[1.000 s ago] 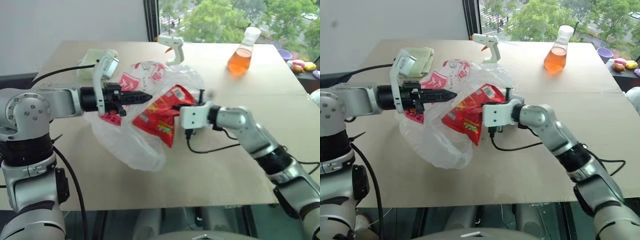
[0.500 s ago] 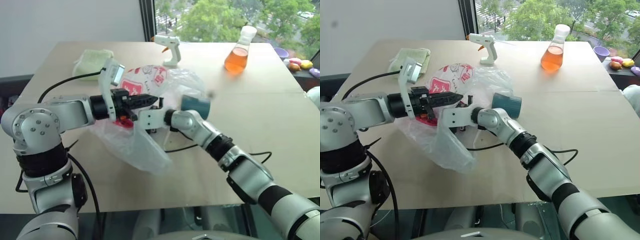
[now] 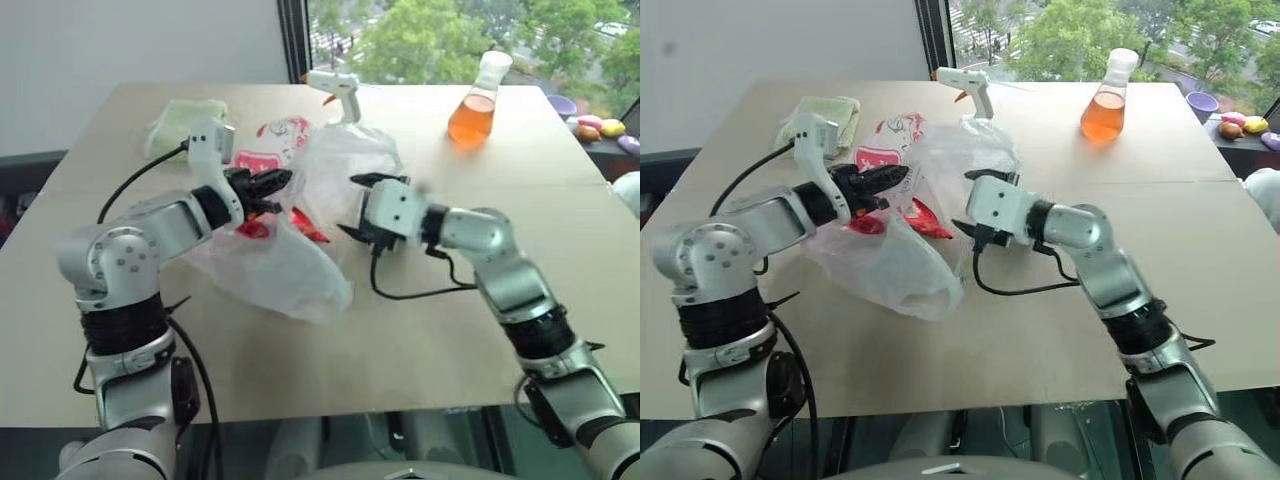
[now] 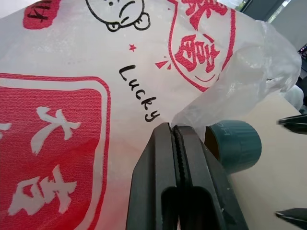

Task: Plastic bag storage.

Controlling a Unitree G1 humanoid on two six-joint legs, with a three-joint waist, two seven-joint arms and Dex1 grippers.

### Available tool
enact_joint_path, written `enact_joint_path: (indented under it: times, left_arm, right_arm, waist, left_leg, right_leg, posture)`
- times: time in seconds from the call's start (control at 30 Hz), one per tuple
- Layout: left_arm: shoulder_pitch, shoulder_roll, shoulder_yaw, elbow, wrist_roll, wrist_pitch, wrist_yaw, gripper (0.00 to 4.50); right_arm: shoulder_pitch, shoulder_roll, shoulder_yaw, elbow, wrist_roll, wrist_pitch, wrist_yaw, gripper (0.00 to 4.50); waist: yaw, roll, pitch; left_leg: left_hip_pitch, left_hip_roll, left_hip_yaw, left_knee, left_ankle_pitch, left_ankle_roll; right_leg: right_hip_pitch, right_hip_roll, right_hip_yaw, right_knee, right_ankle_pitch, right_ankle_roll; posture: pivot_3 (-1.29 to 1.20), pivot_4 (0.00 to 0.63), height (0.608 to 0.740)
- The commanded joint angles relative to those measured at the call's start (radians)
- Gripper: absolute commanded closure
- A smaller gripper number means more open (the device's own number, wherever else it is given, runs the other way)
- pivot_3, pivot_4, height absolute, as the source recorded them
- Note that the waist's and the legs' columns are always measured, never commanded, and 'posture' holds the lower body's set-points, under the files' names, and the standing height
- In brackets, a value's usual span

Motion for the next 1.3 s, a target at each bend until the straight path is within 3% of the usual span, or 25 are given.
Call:
enact_joint_path:
  times: [0.03, 0.13, 0.23, 0.43, 0.63, 0.9, 1.0, 1.2, 1.3]
  left_arm:
    - [-0.032, 0.002, -0.021, -0.016, 0.020, -0.045, -0.008, 4.50]
    - [-0.032, 0.000, -0.023, -0.023, 0.020, -0.047, -0.007, 4.50]
    - [-0.027, 0.000, -0.019, -0.028, 0.021, -0.045, -0.004, 4.50]
    - [-0.014, -0.002, -0.015, -0.043, 0.019, -0.042, 0.003, 4.50]
    - [-0.017, -0.009, -0.023, -0.024, 0.031, -0.055, 0.001, 4.50]
    - [-0.036, -0.003, -0.050, -0.008, 0.051, -0.073, -0.023, 4.50]
    - [-0.036, -0.006, -0.053, -0.014, 0.053, -0.072, -0.024, 4.50]
    - [-0.032, 0.001, -0.054, -0.032, 0.034, -0.066, -0.047, 4.50]
    - [-0.036, 0.000, -0.048, -0.033, 0.021, -0.059, -0.058, 4.50]
  right_arm:
    - [-0.100, 0.071, 0.024, 0.151, -0.151, 0.066, -0.197, 0.80]
    - [-0.154, 0.197, 0.012, 0.242, -0.159, 0.156, -0.297, 0.80]
    - [-0.177, 0.232, 0.056, 0.295, -0.218, 0.178, -0.337, 0.80]
    - [-0.102, 0.116, 0.112, 0.155, -0.312, 0.234, -0.265, 0.80]
    - [-0.013, -0.026, 0.105, -0.063, -0.360, 0.319, -0.165, 0.80]
    - [0.048, -0.113, 0.074, -0.115, -0.435, 0.382, -0.169, 0.80]
    - [0.068, -0.145, 0.066, -0.109, -0.449, 0.376, -0.166, 1.57]
    - [0.111, -0.207, 0.042, -0.136, -0.456, 0.328, -0.152, 4.46]
    - [0.132, -0.209, -0.007, -0.158, -0.413, 0.287, -0.153, 4.49]
  waist:
    - [-0.003, 0.000, 0.000]
    - [-0.002, 0.000, 0.000]
    - [0.000, 0.000, 0.000]
    - [0.020, 0.000, 0.000]
    - [0.021, 0.000, 0.000]
    - [0.024, 0.000, 0.000]
    - [0.025, 0.000, 0.000]
    - [0.025, -0.001, -0.001]
    - [0.025, -0.001, -0.001]
  left_leg:
    - [0.000, 0.000, 0.001, 0.000, 0.000, 0.000]
    - [0.001, 0.000, 0.001, 0.000, 0.001, -0.002]
    - [0.000, 0.001, 0.001, -0.001, 0.001, -0.002]
    - [-0.016, -0.004, -0.003, 0.000, 0.004, -0.006]
    - [-0.016, -0.003, -0.003, 0.000, 0.003, -0.005]
    - [-0.014, -0.002, -0.003, 0.001, 0.003, -0.003]
    - [-0.014, -0.002, -0.003, 0.001, 0.003, -0.003]
    - [-0.014, -0.002, -0.003, 0.001, 0.003, -0.004]
    - [-0.013, -0.002, -0.003, 0.001, 0.003, -0.003]
  right_leg:
    - [0.000, 0.000, 0.000, 0.000, 0.000, 0.000]
    - [0.000, 0.001, 0.002, 0.001, 0.001, -0.001]
    - [-0.002, 0.001, 0.002, 0.001, 0.002, -0.002]
    - [-0.012, -0.005, -0.002, 0.000, 0.002, -0.002]
    - [-0.012, -0.004, -0.004, -0.001, 0.002, -0.002]
    - [-0.010, -0.002, -0.004, 0.000, 0.002, -0.002]
    - [-0.010, -0.002, -0.004, 0.000, 0.002, -0.002]
    - [-0.010, -0.003, -0.004, 0.000, 0.002, -0.002]
    - [-0.009, -0.002, -0.004, -0.001, 0.002, -0.002]
  posture:
    - [0.00, 0.150, 0.739]
    - [0.00, 0.150, 0.739]
    - [0.00, 0.150, 0.739]
    - [0.00, 0.150, 0.739]
    - [0.00, 0.150, 0.739]
    - [0.00, 0.150, 0.739]
    - [0.00, 0.150, 0.739]
    - [0.00, 0.150, 0.739]
    - [0.00, 0.150, 0.739]
